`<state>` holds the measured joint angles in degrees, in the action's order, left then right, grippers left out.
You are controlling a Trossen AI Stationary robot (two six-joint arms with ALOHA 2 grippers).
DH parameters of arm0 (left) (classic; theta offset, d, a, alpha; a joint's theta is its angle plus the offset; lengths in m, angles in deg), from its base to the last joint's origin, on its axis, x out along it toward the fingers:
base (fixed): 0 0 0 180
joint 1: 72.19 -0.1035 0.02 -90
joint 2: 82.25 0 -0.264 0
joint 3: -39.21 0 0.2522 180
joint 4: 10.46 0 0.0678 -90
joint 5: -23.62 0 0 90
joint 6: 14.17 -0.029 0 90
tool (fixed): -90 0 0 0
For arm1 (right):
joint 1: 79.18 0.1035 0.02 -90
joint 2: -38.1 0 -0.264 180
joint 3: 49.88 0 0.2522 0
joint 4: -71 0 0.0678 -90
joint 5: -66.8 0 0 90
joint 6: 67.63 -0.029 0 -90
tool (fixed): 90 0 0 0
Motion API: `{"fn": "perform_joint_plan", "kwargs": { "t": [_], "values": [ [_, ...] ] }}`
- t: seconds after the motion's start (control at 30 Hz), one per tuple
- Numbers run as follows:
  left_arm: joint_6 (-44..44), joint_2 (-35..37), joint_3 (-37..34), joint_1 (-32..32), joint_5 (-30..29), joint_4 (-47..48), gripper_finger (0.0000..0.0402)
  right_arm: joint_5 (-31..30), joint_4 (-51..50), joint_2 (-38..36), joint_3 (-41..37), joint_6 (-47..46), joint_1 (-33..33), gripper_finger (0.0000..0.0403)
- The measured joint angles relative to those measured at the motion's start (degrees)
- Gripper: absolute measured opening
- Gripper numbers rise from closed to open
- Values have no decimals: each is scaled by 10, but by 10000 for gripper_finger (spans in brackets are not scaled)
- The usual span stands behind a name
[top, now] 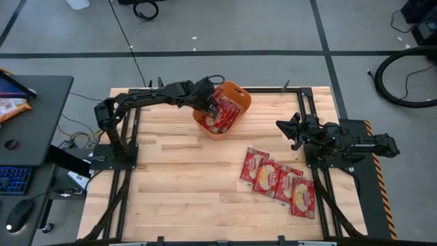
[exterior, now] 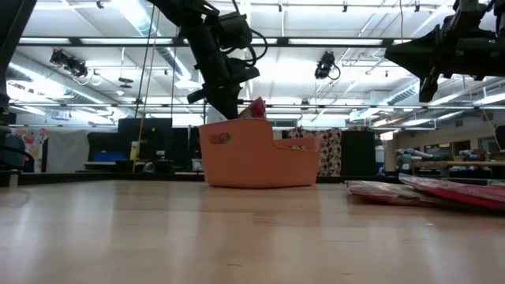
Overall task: Sort popcorn bags into baskets
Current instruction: Put the red popcorn bag into the orange bin
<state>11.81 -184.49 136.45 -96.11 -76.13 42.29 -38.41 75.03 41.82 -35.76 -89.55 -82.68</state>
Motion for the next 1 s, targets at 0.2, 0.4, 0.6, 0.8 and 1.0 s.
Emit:
{"fn": "perform_joint_plan", "kwargs": {
  "t": [0.2, 0.4, 0.6, 0.8, 1.0],
  "values": [
    [-2, 0, 0, 4, 3, -26, 68, 0, 2, 0, 0, 0, 0, 48],
    [-133, 0, 0, 39, 115, -113, 88, -1, 2, 0, 0, 0, 0, 48],
    [-283, -2, 0, 107, 130, -175, 88, -1, 2, 0, 0, 0, 0, 48],
    [-312, -21, 0, 174, 62, -188, 89, 0, 2, 0, 0, 0, 0, 48],
    [-319, -38, 1, 225, 55, -217, 89, 0, 4, 0, 0, 0, 0, 48]
  ]
}}
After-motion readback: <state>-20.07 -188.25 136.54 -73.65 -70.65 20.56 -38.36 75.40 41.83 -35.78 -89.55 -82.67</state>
